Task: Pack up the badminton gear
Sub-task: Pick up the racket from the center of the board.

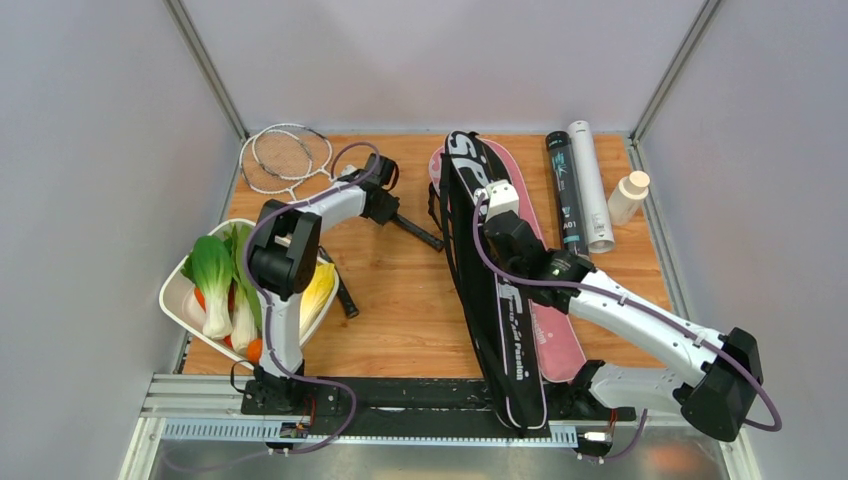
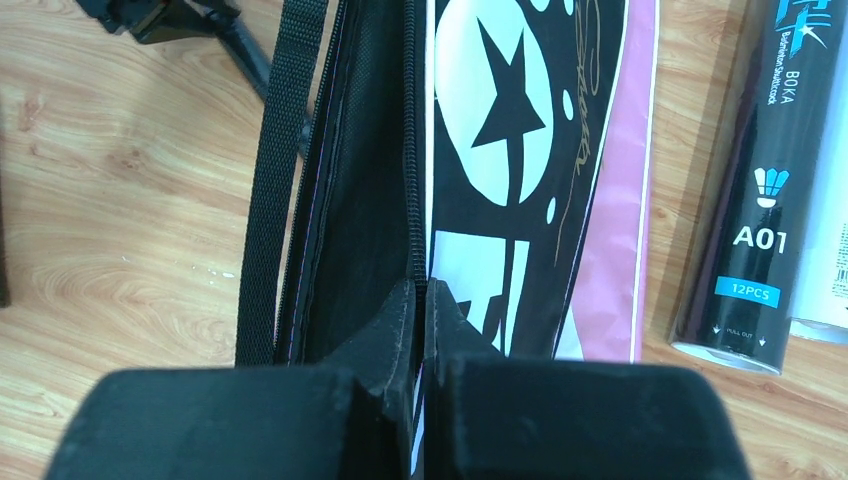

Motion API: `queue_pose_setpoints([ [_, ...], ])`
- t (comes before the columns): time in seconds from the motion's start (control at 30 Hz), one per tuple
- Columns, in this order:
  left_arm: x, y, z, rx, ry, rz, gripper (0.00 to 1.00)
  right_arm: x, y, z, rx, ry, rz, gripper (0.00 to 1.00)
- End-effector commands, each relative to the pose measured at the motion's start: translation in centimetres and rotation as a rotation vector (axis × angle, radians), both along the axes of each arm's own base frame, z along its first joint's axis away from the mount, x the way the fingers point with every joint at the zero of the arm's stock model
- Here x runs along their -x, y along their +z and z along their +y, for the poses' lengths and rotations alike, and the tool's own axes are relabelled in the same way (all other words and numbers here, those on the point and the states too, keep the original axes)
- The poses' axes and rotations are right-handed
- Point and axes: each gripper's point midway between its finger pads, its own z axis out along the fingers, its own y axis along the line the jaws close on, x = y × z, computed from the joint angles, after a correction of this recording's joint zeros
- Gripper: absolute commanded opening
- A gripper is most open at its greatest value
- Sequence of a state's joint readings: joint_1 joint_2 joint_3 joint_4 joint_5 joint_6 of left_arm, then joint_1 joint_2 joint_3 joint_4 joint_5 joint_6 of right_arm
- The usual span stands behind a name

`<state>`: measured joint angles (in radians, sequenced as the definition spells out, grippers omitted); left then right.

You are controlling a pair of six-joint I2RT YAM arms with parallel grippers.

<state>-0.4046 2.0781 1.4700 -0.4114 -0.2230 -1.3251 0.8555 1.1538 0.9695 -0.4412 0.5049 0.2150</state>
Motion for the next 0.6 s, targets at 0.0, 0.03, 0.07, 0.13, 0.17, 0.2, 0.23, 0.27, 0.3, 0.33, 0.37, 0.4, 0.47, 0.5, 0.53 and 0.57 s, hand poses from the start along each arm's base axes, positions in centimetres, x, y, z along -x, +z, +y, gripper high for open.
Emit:
queue_pose_setpoints([
  [0.0, 4.0, 1.2, 2.3, -0.112, -0.059, 0.063, 0.01, -1.5, 3.3, 0.6, -0.073, -0.023, -0.091, 0.0],
  [0.03, 4.2, 2.4, 2.5, -0.118, -0.075, 0.04, 0.01, -1.6, 3.2, 0.6, -0.07, -0.024, -0.09, 0.0],
  [0.07, 4.9, 2.2, 2.7, -0.124, -0.088, 0.043, 0.0, -1.7, 3.1, 0.6, -0.068, -0.023, -0.088, 0.0],
  [0.13, 5.4, 3.6, 2.7, -0.123, -0.142, -0.001, 0.0, -1.7, 2.9, 0.6, -0.07, -0.02, -0.08, 0.0],
  [0.17, 5.8, 4.5, 2.8, -0.129, -0.185, -0.024, 0.0, -1.7, 2.8, 0.6, -0.073, -0.019, -0.078, 0.0],
  [0.2, 6.0, 5.0, 2.7, -0.131, -0.211, -0.036, 0.0, -1.7, 2.6, 0.7, -0.077, -0.016, -0.075, 0.0],
  [0.23, 6.6, 5.6, 2.4, -0.128, -0.267, -0.046, 0.0, -1.8, 2.4, 0.7, -0.081, -0.016, -0.074, 0.0],
  [0.27, 7.2, 5.8, 2.1, -0.123, -0.319, -0.045, 0.0, -1.9, 2.0, 0.8, -0.079, -0.015, -0.066, 0.0],
  [0.3, 8.0, 6.3, 2.1, -0.12, -0.346, -0.049, 0.0, -2.1, 1.6, 1.1, -0.082, -0.01, -0.059, 0.0],
  [0.33, 8.7, 6.3, 1.7, -0.115, -0.395, -0.045, 0.0, -2.3, 0.9, 1.3, -0.083, -0.005, -0.046, 0.0],
  [0.37, 9.7, 6.5, 1.7, -0.112, -0.421, -0.045, 0.0, -2.4, 0.5, 1.7, -0.087, 0.001, -0.035, 0.0],
  [0.4, 10.5, 6.5, 1.5, -0.107, -0.46, -0.042, 0.0, -2.6, 0.1, 2.2, -0.094, 0.009, -0.028, 0.0],
  [0.47, 12.2, 6.8, 1.4, -0.095, -0.511, -0.048, 0.0, -3.1, -0.2, 3.1, -0.115, 0.023, -0.029, 0.0],
  [0.5, 13.4, 7.0, 1.5, -0.092, -0.526, -0.054, 0.0, -3.4, -0.5, 3.5, -0.117, 0.025, -0.027, 0.0],
  [0.53, 14.0, 7.2, 1.5, -0.087, -0.54, -0.061, 0.0, -3.9, -0.8, 3.8, -0.117, 0.026, -0.023, 0.0],
  [0.57, 15.0, 7.4, 1.7, -0.083, -0.552, -0.068, 0.0, -4.3, -1.2, 4.1, -0.113, 0.024, -0.018, 0.0],
])
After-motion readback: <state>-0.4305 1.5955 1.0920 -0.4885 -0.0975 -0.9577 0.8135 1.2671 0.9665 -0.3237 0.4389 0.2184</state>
